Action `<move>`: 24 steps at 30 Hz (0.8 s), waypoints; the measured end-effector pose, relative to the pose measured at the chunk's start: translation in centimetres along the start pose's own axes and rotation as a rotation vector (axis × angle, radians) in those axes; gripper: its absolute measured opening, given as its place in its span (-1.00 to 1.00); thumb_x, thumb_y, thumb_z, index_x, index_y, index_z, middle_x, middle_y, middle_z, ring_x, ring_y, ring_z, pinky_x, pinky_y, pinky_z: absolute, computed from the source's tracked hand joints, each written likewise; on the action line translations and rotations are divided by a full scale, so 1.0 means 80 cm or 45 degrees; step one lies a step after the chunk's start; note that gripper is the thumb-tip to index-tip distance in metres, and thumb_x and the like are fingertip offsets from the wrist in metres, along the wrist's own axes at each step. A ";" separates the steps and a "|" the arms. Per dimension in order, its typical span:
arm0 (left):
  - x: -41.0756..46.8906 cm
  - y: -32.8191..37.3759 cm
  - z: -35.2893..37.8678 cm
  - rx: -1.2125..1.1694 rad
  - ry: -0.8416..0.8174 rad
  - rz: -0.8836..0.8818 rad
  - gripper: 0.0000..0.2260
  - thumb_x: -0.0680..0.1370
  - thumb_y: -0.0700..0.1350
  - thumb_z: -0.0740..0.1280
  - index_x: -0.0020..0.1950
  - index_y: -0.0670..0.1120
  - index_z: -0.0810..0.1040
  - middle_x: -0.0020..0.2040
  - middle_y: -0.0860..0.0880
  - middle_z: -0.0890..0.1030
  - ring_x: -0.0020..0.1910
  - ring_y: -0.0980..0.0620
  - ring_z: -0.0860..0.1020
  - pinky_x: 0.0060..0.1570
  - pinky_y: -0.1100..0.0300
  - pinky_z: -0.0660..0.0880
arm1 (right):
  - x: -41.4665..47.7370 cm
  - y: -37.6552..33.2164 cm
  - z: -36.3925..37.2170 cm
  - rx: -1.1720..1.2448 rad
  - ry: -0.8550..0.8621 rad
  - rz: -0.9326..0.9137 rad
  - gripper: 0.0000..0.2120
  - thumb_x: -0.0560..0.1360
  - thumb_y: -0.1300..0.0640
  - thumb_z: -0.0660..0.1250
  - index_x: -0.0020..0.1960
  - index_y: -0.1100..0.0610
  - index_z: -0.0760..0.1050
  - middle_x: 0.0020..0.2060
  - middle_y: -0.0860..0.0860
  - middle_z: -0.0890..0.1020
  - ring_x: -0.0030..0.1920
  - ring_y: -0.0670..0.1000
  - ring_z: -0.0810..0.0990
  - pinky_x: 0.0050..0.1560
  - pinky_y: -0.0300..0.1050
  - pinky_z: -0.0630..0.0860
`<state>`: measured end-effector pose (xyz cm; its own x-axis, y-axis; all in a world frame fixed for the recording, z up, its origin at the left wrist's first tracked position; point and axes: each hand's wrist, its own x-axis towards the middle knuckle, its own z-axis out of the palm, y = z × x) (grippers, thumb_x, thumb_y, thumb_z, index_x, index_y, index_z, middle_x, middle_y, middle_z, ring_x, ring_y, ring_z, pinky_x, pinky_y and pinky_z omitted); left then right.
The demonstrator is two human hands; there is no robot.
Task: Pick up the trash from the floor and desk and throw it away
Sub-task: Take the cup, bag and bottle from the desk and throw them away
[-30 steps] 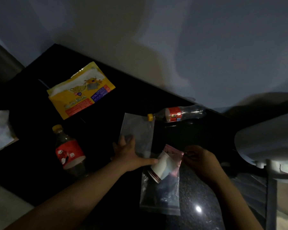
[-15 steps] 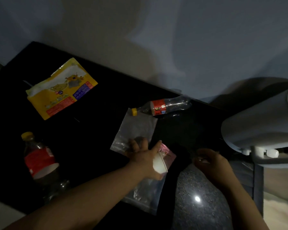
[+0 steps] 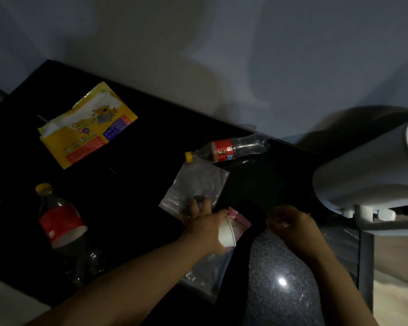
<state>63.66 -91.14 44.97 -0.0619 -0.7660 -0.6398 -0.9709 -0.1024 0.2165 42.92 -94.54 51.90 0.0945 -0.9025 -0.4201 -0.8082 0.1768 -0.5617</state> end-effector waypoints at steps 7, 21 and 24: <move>0.005 -0.002 0.009 -0.016 0.118 0.031 -0.26 0.21 0.27 0.49 0.30 0.11 0.33 0.32 -0.07 0.24 0.34 -0.24 0.16 0.27 -0.13 0.34 | -0.005 0.002 0.003 0.009 -0.030 0.030 -0.67 0.45 0.16 0.44 0.20 0.16 0.54 0.03 0.07 0.65 0.00 -0.01 0.61 0.02 -0.17 0.52; -0.024 -0.074 -0.028 -0.752 0.291 -0.177 -0.48 0.21 0.04 0.59 0.07 -0.01 0.46 0.07 -0.03 0.57 0.02 -0.04 0.55 -0.08 0.16 0.49 | 0.060 -0.041 -0.010 -0.183 -0.140 -0.146 -0.52 0.48 0.10 0.40 0.36 0.09 0.38 0.19 0.08 0.55 0.08 0.00 0.57 0.07 -0.11 0.53; -0.040 -0.098 -0.036 -0.857 0.387 -0.224 -0.52 0.19 0.02 0.59 -0.02 0.03 0.45 0.00 -0.01 0.58 -0.04 -0.04 0.56 -0.08 0.09 0.54 | 0.095 -0.074 -0.001 -0.340 -0.043 -0.319 -0.40 0.44 0.09 0.43 0.42 0.05 0.29 0.30 0.10 0.41 0.24 0.10 0.46 0.12 -0.12 0.43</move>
<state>72.12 -89.76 47.44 0.2423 -0.8338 -0.4960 -0.6040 -0.5297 0.5955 48.37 -102.46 52.08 0.3243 -0.8905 -0.3192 -0.8805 -0.1608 -0.4460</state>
